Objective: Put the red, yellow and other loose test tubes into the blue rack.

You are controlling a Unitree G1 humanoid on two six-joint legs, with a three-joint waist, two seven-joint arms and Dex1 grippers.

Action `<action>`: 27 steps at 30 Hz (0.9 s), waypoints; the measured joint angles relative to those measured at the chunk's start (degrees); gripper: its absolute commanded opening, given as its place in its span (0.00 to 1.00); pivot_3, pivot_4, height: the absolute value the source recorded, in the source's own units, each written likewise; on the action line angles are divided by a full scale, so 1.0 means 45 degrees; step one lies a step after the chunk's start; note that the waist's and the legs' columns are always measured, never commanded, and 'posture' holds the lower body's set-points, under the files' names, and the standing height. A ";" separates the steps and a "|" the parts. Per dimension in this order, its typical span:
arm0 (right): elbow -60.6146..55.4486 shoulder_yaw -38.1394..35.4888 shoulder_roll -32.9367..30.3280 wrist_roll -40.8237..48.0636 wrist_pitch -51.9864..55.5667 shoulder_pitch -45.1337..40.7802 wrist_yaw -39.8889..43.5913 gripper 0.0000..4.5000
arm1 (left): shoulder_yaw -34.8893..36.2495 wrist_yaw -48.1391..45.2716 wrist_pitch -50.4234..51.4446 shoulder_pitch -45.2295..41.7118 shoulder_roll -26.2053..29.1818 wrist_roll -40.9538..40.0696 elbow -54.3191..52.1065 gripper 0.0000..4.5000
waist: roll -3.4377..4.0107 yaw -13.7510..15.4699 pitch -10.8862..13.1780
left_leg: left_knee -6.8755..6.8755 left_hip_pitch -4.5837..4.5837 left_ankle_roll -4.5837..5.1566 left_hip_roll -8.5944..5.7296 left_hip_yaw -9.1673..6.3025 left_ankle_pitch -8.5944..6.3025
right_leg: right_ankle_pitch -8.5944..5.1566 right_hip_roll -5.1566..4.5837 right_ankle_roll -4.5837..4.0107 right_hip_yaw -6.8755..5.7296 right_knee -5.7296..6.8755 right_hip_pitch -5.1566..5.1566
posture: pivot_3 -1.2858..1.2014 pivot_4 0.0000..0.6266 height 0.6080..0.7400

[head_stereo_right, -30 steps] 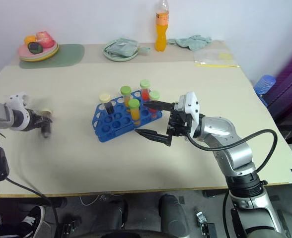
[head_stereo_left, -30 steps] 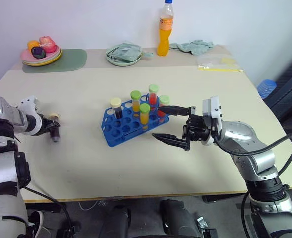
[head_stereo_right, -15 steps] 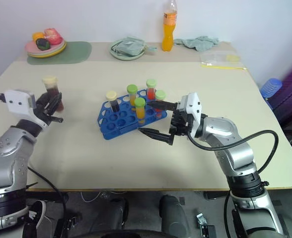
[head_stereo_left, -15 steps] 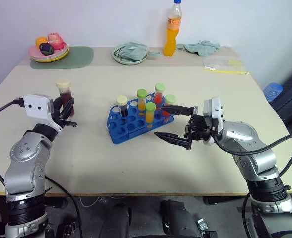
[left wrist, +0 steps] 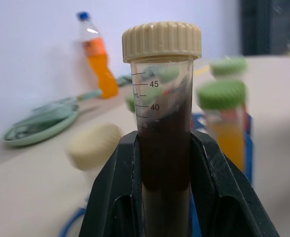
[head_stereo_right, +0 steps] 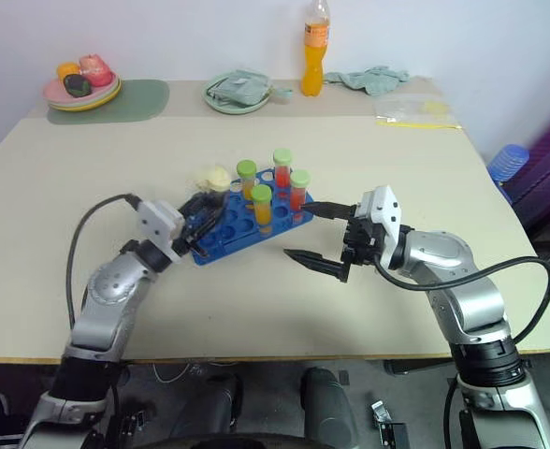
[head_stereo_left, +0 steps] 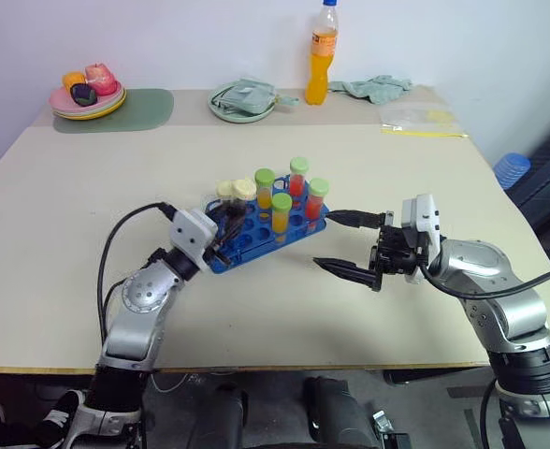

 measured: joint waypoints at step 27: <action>-0.0182 -0.0124 -0.0173 -0.0204 0.0162 -0.0309 -0.0355 1.00 | -0.0513 -0.0601 -0.2248 0.0132 -0.0722 -0.0237 0.1455 0.17 | 0.0034 0.0002 -0.0018 | 0.0006 0.0004 0.0001 -0.0004 -0.0002 0.0001 | 0.0003 -0.0004 0.0006 -0.0001 -0.0001 0.0012 | 0.52 0.24 1.00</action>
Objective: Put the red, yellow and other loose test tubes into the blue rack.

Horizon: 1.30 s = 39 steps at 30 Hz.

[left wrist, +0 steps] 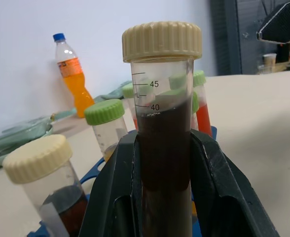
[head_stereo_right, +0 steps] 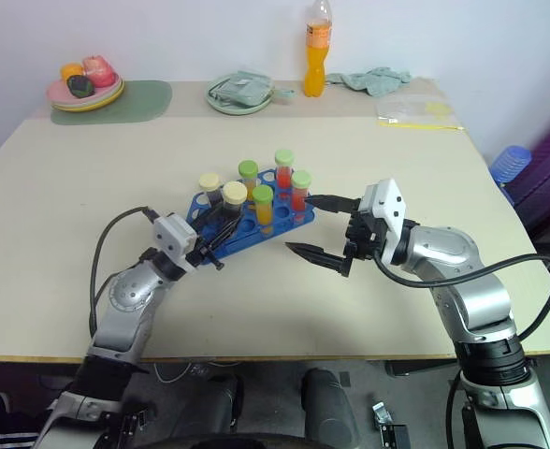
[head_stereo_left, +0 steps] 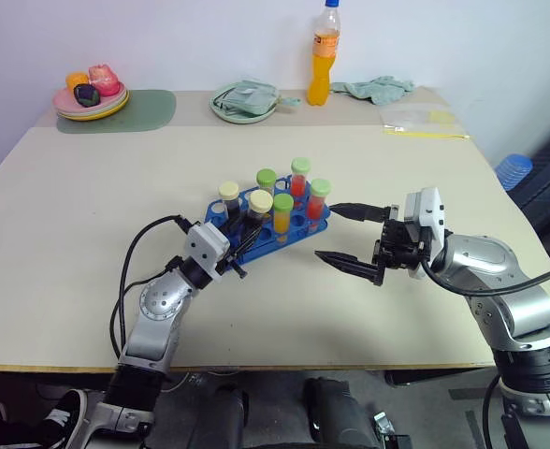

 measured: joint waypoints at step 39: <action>0.0935 -0.1038 -0.0653 -0.0280 -0.0830 0.1239 0.0215 1.00 | 0.4946 -0.4445 0.5966 0.2458 0.5549 -0.6177 -0.2234 0.98 | 0.0038 -0.0025 0.0020 | -0.0003 0.0002 0.0001 0.0007 0.0008 0.0000 | -0.0031 0.0003 -0.0053 0.0000 0.0003 -0.0002 | 0.52 0.24 1.00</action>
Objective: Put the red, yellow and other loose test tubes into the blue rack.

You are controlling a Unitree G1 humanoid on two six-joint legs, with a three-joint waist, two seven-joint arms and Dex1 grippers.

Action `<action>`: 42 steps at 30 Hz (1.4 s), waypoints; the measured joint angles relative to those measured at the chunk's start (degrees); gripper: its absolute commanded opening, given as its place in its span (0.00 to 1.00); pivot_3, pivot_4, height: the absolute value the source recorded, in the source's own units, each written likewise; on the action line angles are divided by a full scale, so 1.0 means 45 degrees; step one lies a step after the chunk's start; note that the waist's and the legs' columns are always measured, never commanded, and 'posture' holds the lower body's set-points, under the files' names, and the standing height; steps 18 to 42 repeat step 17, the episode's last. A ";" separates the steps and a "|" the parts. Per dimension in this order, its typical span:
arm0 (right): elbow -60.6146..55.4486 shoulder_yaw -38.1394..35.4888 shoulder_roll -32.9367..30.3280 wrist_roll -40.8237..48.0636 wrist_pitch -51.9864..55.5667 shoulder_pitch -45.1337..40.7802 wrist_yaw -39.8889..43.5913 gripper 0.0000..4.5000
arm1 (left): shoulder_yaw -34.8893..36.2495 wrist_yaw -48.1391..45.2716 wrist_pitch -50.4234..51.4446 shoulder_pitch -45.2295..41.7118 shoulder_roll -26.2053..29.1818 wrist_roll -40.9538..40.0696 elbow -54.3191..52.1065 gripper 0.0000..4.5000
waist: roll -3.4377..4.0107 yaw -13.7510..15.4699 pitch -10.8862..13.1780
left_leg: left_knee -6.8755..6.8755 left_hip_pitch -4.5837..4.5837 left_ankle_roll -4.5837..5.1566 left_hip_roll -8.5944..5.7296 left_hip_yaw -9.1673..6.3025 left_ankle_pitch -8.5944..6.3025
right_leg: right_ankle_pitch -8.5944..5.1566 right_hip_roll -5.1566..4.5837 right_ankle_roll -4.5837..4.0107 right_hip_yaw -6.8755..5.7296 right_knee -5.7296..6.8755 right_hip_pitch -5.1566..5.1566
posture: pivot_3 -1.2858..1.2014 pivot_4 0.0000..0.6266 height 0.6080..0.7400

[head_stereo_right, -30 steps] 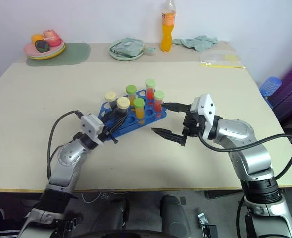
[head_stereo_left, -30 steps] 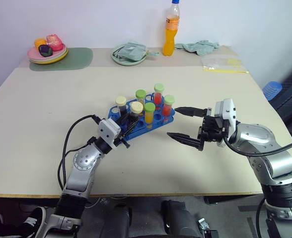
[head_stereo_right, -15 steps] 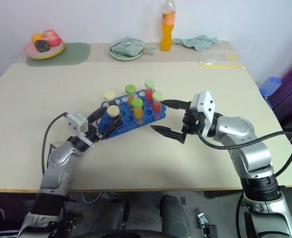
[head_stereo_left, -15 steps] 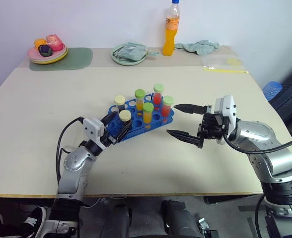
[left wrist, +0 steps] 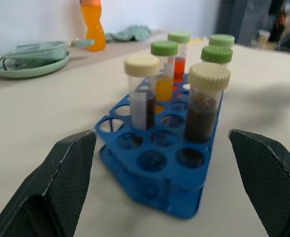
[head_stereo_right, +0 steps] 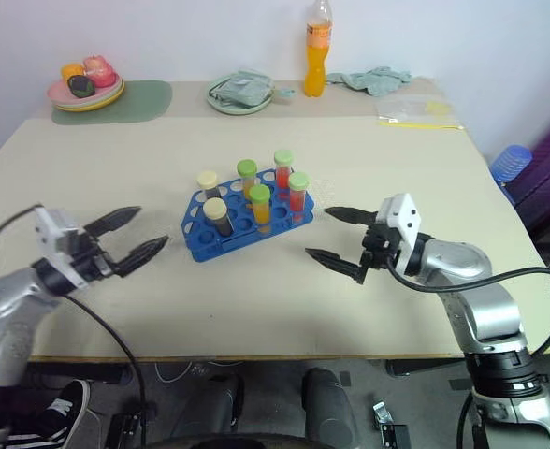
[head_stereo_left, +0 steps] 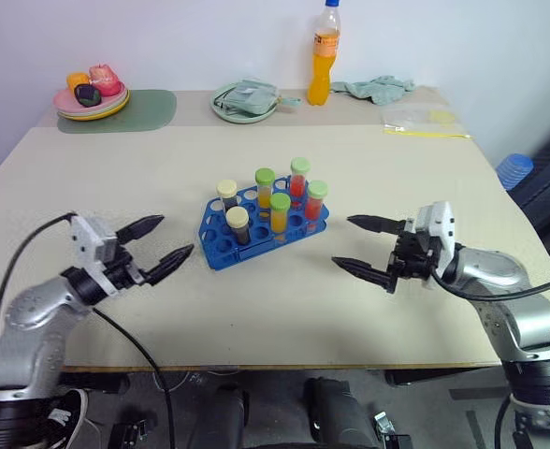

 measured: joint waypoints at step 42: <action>0.0517 -0.1101 -0.0739 -0.0404 -0.0677 0.1030 -0.0097 1.00 | -0.0254 -0.2975 -0.2485 -0.1686 0.0400 0.1553 0.2963 0.98 | 0.0007 -0.0042 0.0006 | -0.0014 -0.0004 0.0003 0.0009 0.0012 0.0000 | 0.0023 0.0000 0.0036 0.0005 -0.0001 -0.0016 | 0.52 0.24 1.00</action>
